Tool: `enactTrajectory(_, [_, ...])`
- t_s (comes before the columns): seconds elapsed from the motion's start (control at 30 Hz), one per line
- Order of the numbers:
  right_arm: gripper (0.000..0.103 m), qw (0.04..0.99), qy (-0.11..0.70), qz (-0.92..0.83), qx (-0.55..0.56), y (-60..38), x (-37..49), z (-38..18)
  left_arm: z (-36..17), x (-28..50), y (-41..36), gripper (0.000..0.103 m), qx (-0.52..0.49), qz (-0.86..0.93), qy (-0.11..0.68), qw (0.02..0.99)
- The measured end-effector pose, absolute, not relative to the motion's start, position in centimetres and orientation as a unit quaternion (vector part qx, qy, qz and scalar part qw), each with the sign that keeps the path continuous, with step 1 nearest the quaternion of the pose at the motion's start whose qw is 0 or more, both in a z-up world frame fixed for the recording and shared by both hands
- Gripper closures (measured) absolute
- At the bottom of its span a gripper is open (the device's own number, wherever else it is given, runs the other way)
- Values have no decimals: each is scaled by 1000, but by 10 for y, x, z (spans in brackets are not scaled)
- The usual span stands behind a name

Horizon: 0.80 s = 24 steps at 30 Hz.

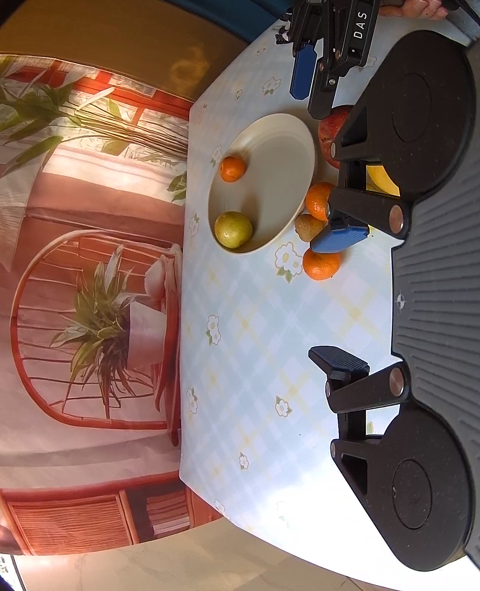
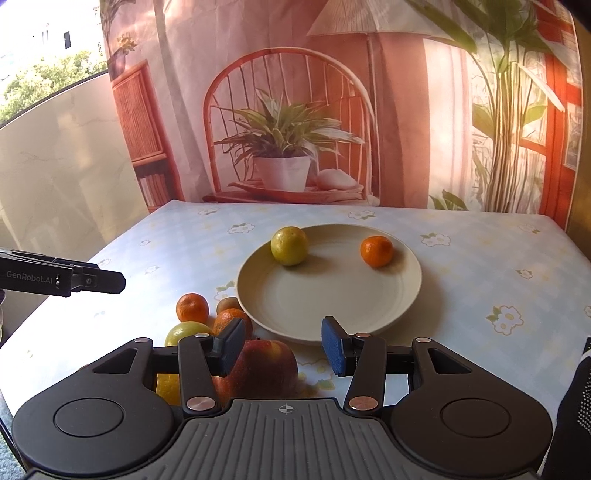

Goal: Organize fruits
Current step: 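Open both grippers and pull them back toward the fruit pile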

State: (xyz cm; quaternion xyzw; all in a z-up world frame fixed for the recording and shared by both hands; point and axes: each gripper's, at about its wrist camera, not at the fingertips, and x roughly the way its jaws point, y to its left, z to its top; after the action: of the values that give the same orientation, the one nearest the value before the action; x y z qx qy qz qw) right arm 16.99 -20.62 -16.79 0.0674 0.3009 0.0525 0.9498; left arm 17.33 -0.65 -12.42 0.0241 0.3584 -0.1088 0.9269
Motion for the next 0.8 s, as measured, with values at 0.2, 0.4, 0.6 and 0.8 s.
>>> enactTrajectory(0.2, [59,947,308,68,58,-203,171,-172,-124,173,-10,44,24,-112,360,926])
enactTrajectory(0.4, [56,944,310,92,68,-210,161,-175,-119,173,-14,44,17,-121,353,927])
enactTrajectory(0.6, [52,940,315,93,89,-223,144,-179,-123,172,-19,44,19,-131,358,924])
enactTrajectory(0.8, [52,939,319,95,91,-228,133,-180,-126,173,-22,44,20,-136,365,921])
